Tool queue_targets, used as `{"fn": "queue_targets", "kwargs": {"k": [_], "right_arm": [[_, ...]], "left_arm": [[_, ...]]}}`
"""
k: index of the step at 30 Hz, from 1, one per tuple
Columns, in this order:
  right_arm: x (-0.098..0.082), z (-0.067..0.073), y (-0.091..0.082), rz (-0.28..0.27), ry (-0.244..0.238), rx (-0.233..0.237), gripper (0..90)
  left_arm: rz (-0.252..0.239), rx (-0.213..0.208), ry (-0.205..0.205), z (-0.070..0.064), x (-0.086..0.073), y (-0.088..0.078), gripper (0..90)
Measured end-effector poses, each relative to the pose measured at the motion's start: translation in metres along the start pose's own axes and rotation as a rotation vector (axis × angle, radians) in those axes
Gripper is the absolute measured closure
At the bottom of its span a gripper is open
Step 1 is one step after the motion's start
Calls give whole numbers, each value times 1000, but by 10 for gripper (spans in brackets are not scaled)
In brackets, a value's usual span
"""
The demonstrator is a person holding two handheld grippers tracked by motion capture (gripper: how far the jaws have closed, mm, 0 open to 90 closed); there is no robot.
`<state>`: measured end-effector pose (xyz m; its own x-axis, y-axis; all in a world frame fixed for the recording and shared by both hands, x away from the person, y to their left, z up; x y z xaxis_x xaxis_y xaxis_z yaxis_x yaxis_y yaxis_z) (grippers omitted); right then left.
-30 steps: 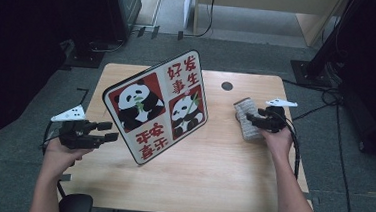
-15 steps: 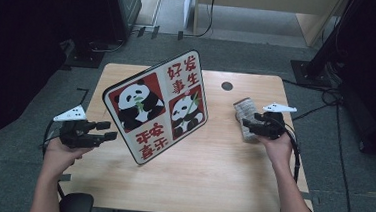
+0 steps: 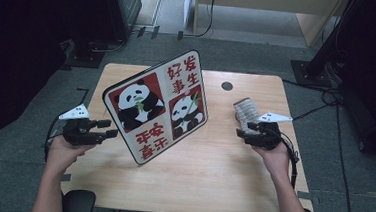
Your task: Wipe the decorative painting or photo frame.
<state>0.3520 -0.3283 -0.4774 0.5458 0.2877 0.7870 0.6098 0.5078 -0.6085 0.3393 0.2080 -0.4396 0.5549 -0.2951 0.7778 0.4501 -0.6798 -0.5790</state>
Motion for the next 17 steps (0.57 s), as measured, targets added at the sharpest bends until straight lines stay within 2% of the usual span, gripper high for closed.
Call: {"fn": "queue_targets", "kwargs": {"k": [5, 9, 17], "right_arm": [[-6, 12, -2, -4, -5, 34, 410], [-9, 19, 0, 3, -32, 50, 410], [-10, 23, 6, 21, -52, 73, 417]], "left_arm": [[1, -2, 0, 4, 0, 6, 432], [-3, 0, -3, 7, 0, 10, 430], [1, 19, -18, 12, 0, 15, 425]]}}
Point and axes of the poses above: each handheld gripper's, and its own axes: y roughly forward along the jaws, x roughly out of its top, z roughly to its left, the point moved 3 cm from there along y, roughly forward along the jaws, and after that the axes turned 3 degrees about -y, right-handed, at the moved point
